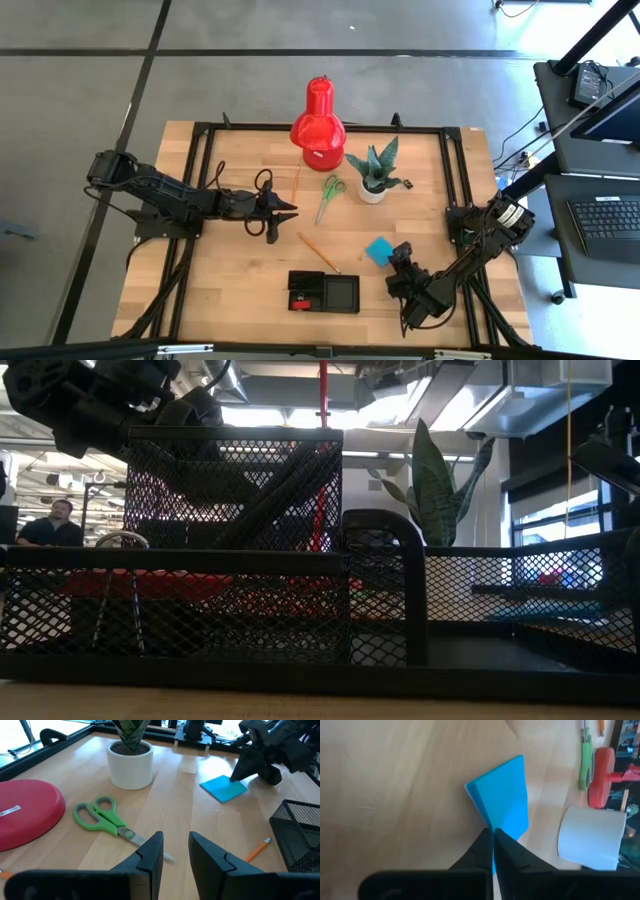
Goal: Pick and place office supplies into organizer
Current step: Put the blue sticky note pad into the desk organizer, then put the black binder clip into the desk organizer
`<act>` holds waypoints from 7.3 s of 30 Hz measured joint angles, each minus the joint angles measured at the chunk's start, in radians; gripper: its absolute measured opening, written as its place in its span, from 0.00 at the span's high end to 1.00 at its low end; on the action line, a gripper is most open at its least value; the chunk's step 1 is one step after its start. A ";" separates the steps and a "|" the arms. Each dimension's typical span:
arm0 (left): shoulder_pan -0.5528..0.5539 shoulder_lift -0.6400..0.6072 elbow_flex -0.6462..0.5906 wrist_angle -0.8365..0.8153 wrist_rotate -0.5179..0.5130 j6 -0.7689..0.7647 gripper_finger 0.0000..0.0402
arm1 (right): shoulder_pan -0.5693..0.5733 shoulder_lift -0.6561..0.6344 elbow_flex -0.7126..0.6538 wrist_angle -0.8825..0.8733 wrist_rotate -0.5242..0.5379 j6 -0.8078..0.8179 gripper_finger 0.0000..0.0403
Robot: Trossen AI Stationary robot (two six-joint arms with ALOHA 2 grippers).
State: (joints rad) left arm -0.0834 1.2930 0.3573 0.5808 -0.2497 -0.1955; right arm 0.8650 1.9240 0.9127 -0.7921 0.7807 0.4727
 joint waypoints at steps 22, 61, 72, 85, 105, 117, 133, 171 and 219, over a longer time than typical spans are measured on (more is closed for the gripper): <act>0.000 0.000 0.000 0.000 -0.037 0.000 0.79 | -0.039 0.012 0.376 -0.459 0.010 0.366 0.99; -0.022 0.000 0.000 -0.018 -0.020 0.011 0.79 | -0.068 0.375 1.391 -0.777 -0.243 0.391 1.00; -0.033 0.000 0.000 -0.019 -0.019 0.086 0.79 | -0.116 0.460 1.413 -0.779 -0.297 0.377 1.00; -0.033 0.000 0.000 -0.024 -0.019 0.043 0.79 | -0.173 0.535 1.413 -0.777 -0.363 0.292 1.00; -0.033 0.000 0.000 -0.025 -0.019 0.043 0.79 | -0.206 0.545 1.404 -0.772 -0.403 0.226 1.00; -0.033 0.000 0.000 -0.025 -0.019 0.042 0.79 | -0.206 0.545 1.404 -0.761 -0.424 0.248 0.98; -0.033 0.000 0.000 -0.026 -0.019 0.042 0.79 | -0.206 0.545 1.404 -0.727 -0.496 0.228 0.83; -0.033 0.000 0.000 -0.031 -0.019 -0.027 0.79 | -0.289 0.068 1.403 -0.778 -0.218 0.069 0.85; -0.033 0.000 0.000 -0.031 -0.026 -0.027 0.79 | -0.625 -0.735 -0.282 -0.171 -0.157 0.535 0.51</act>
State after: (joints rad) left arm -0.1162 1.2930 0.3569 0.5495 -0.2756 -0.2225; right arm 0.2401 1.1885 0.6312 -0.9627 0.6236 1.0078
